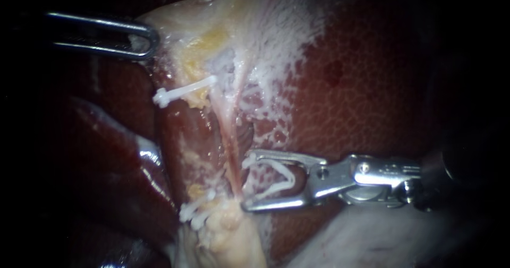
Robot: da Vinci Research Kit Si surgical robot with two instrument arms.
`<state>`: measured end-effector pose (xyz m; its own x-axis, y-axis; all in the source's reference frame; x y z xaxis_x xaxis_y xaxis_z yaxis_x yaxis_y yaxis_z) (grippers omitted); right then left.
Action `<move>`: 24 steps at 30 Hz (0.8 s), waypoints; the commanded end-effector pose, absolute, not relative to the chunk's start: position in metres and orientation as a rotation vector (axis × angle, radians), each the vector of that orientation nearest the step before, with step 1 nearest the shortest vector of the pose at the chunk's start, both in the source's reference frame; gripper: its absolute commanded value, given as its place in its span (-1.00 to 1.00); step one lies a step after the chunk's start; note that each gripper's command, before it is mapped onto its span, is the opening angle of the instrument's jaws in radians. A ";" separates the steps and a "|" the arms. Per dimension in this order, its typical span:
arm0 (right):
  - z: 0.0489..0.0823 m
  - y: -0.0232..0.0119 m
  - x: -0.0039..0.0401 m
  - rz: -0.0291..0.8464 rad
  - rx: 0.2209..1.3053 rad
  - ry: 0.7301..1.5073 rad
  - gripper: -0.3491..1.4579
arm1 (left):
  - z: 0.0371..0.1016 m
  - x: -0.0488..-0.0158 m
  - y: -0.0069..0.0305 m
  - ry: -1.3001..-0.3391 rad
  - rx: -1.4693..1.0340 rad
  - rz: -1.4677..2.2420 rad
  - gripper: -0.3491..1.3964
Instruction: Clipping first clip right tube
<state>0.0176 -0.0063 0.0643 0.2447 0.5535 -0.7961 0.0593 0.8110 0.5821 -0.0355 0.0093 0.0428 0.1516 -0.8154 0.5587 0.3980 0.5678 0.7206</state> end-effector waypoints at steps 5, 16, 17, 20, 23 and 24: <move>0.0644 -0.0063 0.0189 0.364 0.593 1.293 0.06 | 0.0429 -0.0357 0.0092 -1.104 0.460 -0.915 -0.81; 0.0622 -0.0080 0.0201 0.401 0.722 1.267 0.03 | 0.0430 -0.0357 0.0091 -1.104 0.458 -0.914 -0.81; 0.0621 -0.0081 0.0202 0.405 0.728 1.268 0.03 | 0.0430 -0.0357 0.0091 -1.104 0.458 -0.914 -0.81; 0.0620 -0.0082 0.0202 0.419 0.741 1.269 0.02 | 0.0431 -0.0357 0.0091 -1.104 0.458 -0.914 -0.81; 0.0621 -0.0081 0.0200 0.414 0.747 1.269 0.02 | 0.0431 -0.0357 0.0091 -1.104 0.459 -0.914 -0.81; 0.0621 -0.0081 0.0200 0.414 0.747 1.269 0.01 | 0.0431 -0.0357 0.0091 -1.105 0.459 -0.914 -0.81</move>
<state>0.0201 -0.0082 0.0620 0.2692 0.6600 -0.7013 0.1188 0.6999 0.7043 -0.0357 0.0091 0.0431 0.1523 -0.8149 0.5592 0.3974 0.5685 0.7203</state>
